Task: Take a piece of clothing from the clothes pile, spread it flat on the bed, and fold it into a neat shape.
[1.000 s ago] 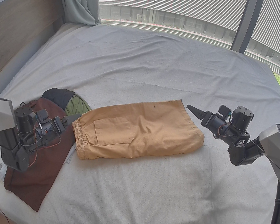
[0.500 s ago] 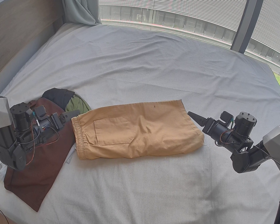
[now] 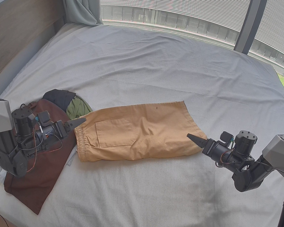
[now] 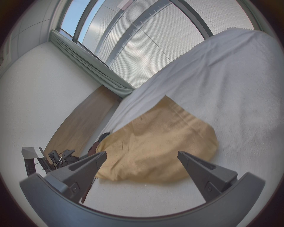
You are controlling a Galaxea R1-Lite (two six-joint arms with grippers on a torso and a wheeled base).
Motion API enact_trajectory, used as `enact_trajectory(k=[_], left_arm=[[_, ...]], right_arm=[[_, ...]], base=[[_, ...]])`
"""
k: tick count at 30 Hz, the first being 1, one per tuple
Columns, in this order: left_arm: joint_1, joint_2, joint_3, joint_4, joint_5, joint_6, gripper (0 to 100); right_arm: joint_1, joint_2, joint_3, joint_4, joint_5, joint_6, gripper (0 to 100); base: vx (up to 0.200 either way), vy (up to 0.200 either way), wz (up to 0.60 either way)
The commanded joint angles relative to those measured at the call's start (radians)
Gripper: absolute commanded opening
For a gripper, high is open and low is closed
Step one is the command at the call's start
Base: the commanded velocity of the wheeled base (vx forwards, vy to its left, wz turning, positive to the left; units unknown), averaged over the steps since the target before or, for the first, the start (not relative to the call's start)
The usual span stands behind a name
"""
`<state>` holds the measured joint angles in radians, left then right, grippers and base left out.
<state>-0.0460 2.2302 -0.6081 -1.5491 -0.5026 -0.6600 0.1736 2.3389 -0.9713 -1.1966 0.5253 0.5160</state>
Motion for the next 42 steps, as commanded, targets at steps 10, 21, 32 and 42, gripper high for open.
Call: enact_trajectory(k=[10,21,32,42], left_arm=[[-0.023,-0.004,0.030,0.000,0.010,0.203,100],[-0.028,0.000,0.031,0.000,0.010,0.252,100],[-0.025,0.006,0.031,0.000,0.010,0.267,100],[-0.026,0.008,0.030,0.000,0.010,0.266,100]], right_arm=[[0.001,0.048,0.164,-0.110,-0.002,0.007,100],[0.038,0.143,0.109,-0.120,-0.039,0.018,100],[0.133,0.326,-0.092,-0.265,-0.140,0.205,100],[0.155,0.404,-0.242,-0.322,-0.214,0.220,100]], base=[[0.000,0.000,0.00],[0.000,0.000,0.00],[0.000,0.000,0.00],[0.000,0.000,0.00]])
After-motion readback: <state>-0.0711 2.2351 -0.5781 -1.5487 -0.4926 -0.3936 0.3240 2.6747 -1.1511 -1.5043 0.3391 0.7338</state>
